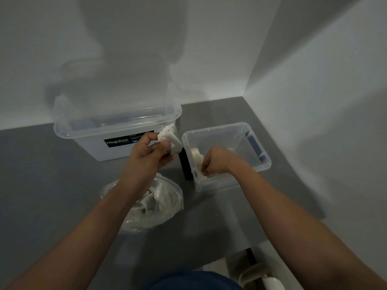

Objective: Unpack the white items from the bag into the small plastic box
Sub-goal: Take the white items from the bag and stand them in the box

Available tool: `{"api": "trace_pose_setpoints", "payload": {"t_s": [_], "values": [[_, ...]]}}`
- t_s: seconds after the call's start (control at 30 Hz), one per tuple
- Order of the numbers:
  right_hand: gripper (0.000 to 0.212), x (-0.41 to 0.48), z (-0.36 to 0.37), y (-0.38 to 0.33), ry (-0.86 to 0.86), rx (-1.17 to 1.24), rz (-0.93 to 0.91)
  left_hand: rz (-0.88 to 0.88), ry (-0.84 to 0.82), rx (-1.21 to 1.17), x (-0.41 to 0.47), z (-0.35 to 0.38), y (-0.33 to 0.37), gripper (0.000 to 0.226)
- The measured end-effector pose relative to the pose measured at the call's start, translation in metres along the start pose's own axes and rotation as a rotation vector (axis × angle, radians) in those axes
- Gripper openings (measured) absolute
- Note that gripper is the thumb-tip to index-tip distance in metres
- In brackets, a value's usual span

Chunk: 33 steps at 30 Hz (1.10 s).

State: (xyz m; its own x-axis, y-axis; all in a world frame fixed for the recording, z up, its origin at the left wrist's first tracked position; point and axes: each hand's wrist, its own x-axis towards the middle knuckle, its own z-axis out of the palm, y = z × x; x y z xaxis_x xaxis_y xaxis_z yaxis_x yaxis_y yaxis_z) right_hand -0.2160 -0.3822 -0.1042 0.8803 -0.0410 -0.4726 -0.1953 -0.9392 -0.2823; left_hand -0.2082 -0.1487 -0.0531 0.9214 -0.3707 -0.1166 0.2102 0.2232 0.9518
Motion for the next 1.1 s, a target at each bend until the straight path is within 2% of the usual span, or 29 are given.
{"api": "trace_pose_setpoints", "payload": {"t_s": [0.13,0.2,0.27,0.4,0.5,0.57,0.67,0.8,1.0,1.1], "values": [[0.032,0.007,0.007,0.001,-0.024,-0.048,0.027,-0.018,-0.028,0.036,0.002,0.004,0.001,0.016],[0.029,0.004,0.002,0.003,0.000,-0.058,0.001,-0.016,-0.048,0.083,0.002,0.006,0.002,0.018],[0.020,-0.007,-0.011,0.004,0.120,0.032,-0.007,-0.012,-0.065,0.128,0.001,0.008,0.003,0.020],[0.012,-0.051,-0.033,-0.003,0.477,0.389,-0.071,0.006,-0.106,0.199,-0.002,0.012,0.004,0.019],[0.013,-0.085,-0.037,-0.021,0.617,0.665,-0.176,0.008,-0.132,0.219,-0.004,0.015,0.004,0.017],[0.020,-0.101,-0.035,-0.032,0.622,0.744,-0.235,0.015,-0.147,0.226,-0.004,0.018,0.003,0.018],[0.025,-0.111,-0.027,-0.042,0.628,0.709,-0.265,0.024,-0.181,0.230,-0.006,0.024,0.004,0.020],[0.016,-0.116,-0.018,-0.042,0.700,0.668,-0.219,0.042,-0.198,0.270,-0.008,0.029,0.004,0.020],[0.010,-0.123,-0.021,-0.039,0.719,0.627,-0.199,0.017,-0.216,0.272,-0.008,0.031,0.001,0.021],[0.008,-0.109,-0.029,-0.024,0.768,0.715,-0.139,-0.009,-0.175,0.247,-0.005,0.028,-0.001,0.019]]}}
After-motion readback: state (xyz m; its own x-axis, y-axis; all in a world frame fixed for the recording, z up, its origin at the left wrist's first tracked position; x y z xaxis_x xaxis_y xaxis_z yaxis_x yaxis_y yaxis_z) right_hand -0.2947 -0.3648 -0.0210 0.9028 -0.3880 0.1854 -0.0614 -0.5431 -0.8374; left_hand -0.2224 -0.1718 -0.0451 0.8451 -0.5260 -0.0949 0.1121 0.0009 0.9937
